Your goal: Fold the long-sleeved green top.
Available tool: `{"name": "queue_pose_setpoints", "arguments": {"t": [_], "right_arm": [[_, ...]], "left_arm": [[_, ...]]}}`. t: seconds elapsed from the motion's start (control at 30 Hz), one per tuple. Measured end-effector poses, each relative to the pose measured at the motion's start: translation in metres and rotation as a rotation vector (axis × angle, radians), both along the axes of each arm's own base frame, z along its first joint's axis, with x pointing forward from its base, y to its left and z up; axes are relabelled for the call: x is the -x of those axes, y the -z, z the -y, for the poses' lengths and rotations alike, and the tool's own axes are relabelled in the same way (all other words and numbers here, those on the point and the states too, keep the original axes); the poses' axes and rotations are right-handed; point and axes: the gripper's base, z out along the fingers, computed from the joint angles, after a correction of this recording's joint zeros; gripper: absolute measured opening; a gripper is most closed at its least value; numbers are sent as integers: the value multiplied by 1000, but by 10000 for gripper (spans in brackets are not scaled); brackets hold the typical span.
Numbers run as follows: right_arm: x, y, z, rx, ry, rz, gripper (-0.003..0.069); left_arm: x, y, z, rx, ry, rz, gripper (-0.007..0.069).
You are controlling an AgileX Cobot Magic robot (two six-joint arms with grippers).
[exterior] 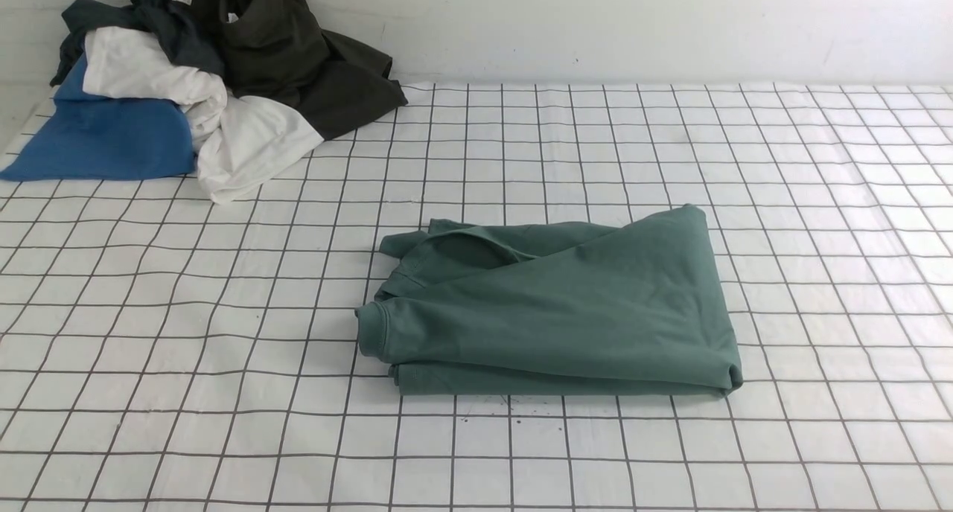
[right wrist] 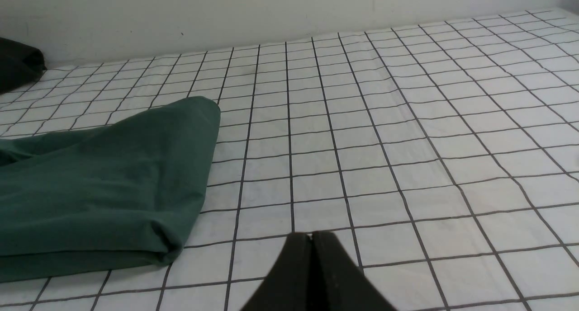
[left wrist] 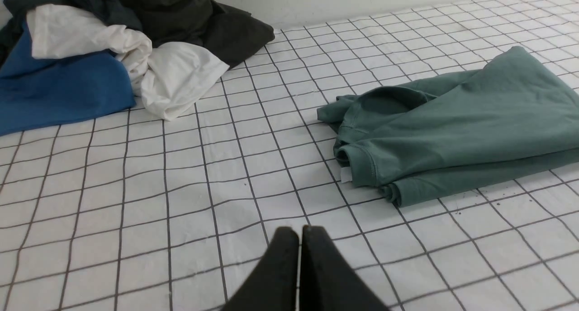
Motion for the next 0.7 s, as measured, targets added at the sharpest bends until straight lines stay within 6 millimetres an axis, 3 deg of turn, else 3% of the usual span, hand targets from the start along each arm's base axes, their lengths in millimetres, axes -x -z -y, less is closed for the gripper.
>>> {"name": "queue_pose_setpoints", "arguments": {"t": [0.13, 0.3, 0.5, 0.7], "right_arm": [[0, 0, 0, 0, 0, 0, -14], [0, 0, 0, 0, 0, 0, -14], [0, 0, 0, 0, 0, 0, -14], [0, 0, 0, -1, 0, 0, -14]], "left_arm": [[-7, 3, 2, 28, -39, 77, -7], [-22, 27, -1, 46, -189, 174, -7], [-34, 82, -4, 42, -296, 66, -7], [-33, 96, -5, 27, -304, -26, -7]]}}
